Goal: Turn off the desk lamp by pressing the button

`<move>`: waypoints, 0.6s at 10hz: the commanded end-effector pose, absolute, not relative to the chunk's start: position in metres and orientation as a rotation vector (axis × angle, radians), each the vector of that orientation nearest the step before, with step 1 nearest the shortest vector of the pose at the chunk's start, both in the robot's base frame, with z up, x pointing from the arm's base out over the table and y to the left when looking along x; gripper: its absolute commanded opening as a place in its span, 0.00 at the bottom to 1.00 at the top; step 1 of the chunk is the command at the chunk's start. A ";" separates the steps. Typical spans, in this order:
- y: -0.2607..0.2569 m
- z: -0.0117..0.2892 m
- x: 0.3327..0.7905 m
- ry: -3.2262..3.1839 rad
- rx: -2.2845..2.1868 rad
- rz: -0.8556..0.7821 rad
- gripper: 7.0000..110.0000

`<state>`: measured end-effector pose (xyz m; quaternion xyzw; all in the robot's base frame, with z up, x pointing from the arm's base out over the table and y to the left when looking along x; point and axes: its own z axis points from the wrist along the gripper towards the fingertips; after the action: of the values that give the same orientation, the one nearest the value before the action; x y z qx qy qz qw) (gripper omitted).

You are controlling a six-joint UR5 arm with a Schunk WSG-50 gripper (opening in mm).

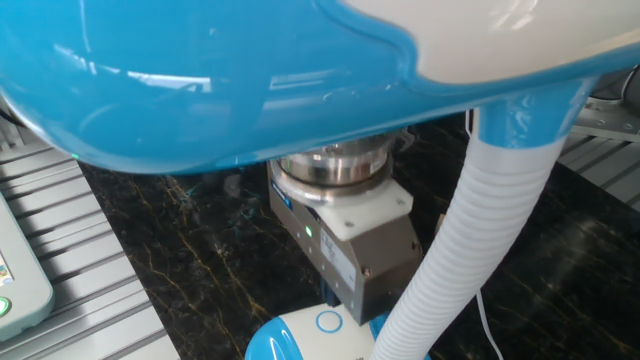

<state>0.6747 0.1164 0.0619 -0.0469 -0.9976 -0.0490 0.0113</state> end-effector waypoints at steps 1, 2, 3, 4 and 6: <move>0.114 0.096 0.684 -3.118 -0.144 -0.202 0.00; 0.109 0.107 0.690 -3.128 -0.126 -0.201 0.00; 0.105 0.121 0.696 -3.137 -0.108 -0.202 0.00; 0.098 0.132 0.703 -3.155 -0.088 -0.182 0.00; 0.085 0.150 0.713 -3.171 -0.057 -0.175 0.00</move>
<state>0.7005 0.0974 0.1219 -0.0281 -0.9982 -0.0520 -0.0068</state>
